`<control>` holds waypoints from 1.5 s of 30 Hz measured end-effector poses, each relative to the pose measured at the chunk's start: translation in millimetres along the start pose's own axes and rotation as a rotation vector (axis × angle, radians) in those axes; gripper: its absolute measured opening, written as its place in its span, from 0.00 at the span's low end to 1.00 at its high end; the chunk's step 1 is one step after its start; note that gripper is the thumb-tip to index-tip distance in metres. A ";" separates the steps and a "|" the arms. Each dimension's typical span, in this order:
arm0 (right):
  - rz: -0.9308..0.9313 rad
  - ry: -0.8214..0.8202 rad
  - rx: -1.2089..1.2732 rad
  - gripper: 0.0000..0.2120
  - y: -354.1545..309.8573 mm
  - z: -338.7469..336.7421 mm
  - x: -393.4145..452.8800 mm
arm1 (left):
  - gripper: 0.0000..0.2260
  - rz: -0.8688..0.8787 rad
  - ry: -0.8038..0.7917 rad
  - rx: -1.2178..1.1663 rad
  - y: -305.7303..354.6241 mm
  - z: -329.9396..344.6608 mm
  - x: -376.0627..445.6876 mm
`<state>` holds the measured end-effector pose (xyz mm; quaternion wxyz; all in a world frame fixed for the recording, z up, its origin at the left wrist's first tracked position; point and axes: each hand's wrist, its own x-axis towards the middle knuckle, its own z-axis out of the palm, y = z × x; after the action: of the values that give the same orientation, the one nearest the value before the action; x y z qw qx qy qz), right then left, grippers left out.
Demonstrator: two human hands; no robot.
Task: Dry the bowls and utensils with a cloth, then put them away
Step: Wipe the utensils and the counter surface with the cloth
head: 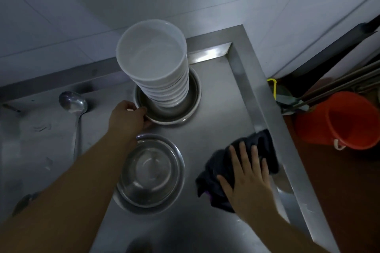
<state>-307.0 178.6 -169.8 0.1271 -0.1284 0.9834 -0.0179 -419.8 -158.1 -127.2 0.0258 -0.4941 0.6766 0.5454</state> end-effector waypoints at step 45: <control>-0.007 -0.087 0.241 0.39 -259.5 -36.6 229.8 | 0.12 0.611 -0.050 0.668 -68.9 -235.8 -42.6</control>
<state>-466.8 -131.1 -173.1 0.1841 -0.1164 0.9672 -0.1309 -231.2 -305.2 -56.7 0.0381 -0.2230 0.9294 0.2916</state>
